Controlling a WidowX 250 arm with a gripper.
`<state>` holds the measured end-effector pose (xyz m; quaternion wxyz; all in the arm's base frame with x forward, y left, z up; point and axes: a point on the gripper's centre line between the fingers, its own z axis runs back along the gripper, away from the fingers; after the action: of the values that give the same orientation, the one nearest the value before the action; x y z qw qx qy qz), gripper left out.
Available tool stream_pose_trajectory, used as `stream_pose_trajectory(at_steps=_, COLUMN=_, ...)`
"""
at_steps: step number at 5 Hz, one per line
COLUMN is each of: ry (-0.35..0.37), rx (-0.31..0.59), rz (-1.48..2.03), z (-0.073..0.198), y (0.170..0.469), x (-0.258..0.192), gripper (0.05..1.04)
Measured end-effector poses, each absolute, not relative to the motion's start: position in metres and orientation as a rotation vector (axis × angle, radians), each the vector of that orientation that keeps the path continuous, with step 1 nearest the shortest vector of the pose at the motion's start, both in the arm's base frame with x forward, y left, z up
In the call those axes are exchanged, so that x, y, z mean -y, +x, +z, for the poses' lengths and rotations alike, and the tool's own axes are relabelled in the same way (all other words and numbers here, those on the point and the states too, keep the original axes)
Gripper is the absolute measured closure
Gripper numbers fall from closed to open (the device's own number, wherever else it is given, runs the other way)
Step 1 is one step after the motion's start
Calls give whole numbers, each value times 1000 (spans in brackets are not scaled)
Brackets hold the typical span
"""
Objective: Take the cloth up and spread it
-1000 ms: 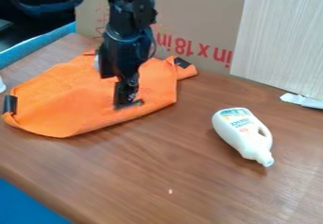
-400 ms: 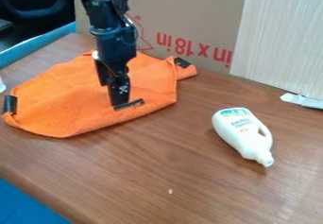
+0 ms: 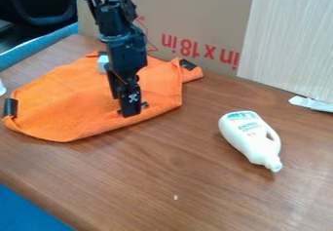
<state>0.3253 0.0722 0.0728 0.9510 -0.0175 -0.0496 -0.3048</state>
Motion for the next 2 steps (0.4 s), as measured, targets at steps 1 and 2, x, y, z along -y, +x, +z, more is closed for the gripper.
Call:
stream_pose_trajectory(at_steps=1, ry=-37, rx=109, rz=-617, z=74, y=327, x=-72, gripper=127)
stream_pose_trajectory(at_steps=2, ry=-71, rx=107, rz=-608, z=69, y=332, x=-69, gripper=398)
